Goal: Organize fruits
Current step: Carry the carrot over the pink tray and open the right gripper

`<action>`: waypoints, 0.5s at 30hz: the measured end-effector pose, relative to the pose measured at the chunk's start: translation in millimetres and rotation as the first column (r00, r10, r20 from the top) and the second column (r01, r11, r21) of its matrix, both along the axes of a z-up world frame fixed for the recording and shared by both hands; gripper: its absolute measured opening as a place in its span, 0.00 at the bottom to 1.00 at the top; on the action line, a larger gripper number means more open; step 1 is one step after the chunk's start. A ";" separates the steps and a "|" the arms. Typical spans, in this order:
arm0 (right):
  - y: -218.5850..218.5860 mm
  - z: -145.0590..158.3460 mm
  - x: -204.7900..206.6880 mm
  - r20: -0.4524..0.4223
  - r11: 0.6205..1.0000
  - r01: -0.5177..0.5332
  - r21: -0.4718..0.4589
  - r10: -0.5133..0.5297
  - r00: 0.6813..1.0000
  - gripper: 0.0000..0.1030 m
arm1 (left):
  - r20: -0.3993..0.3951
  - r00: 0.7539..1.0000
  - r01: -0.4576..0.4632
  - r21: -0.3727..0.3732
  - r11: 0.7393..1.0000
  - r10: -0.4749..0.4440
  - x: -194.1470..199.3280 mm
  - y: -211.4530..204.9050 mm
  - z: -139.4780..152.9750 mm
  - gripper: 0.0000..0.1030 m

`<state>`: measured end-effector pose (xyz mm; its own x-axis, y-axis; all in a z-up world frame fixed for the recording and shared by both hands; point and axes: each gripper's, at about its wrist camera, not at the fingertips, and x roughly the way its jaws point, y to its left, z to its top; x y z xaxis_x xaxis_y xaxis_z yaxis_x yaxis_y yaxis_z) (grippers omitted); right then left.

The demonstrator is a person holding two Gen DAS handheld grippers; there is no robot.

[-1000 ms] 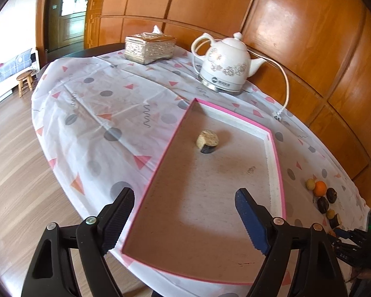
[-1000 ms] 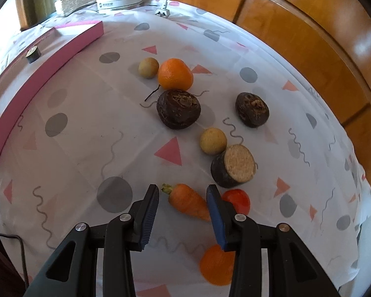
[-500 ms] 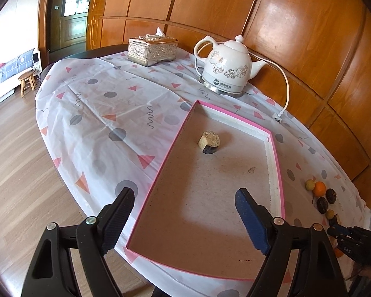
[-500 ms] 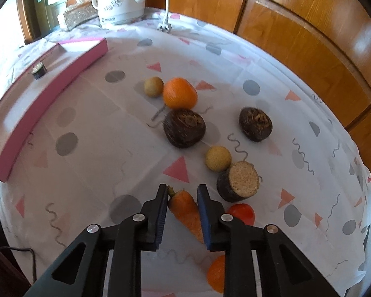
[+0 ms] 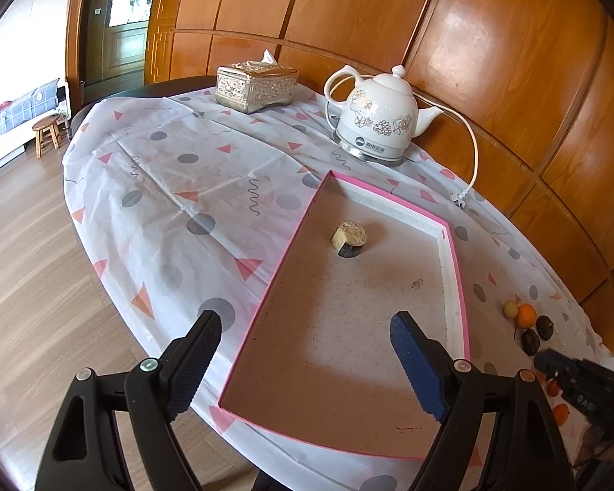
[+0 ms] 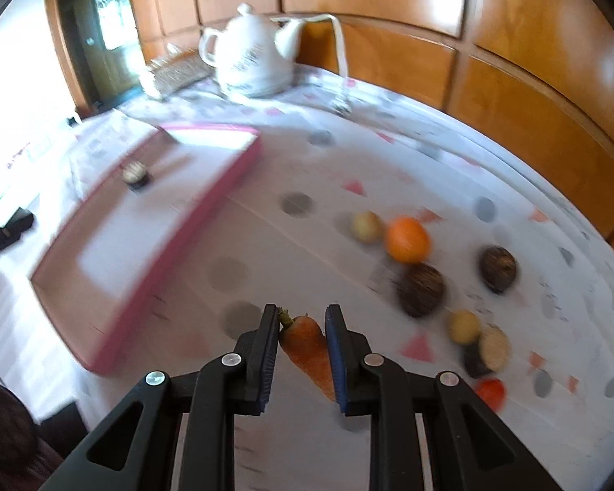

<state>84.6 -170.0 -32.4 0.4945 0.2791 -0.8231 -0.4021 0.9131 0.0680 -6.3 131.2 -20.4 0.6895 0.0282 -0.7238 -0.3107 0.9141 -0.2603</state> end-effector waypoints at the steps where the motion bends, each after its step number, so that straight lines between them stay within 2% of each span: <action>1: 7.7 3.7 -0.5 0.005 1.000 -0.011 0.016 0.011 1.000 0.22 | -0.001 1.000 -0.001 0.000 1.000 0.001 0.1 -0.1 0.0 0.82; 10: 77.5 32.7 5.0 0.011 0.980 -0.107 0.169 0.106 0.994 0.22 | -0.001 1.000 -0.027 -0.016 1.000 0.027 -2.9 8.2 -1.1 0.83; 15: 116.6 37.0 6.3 0.008 0.968 -0.163 0.192 0.165 0.986 0.22 | -0.003 0.999 -0.039 -0.021 0.999 0.039 -3.9 11.9 -2.6 0.83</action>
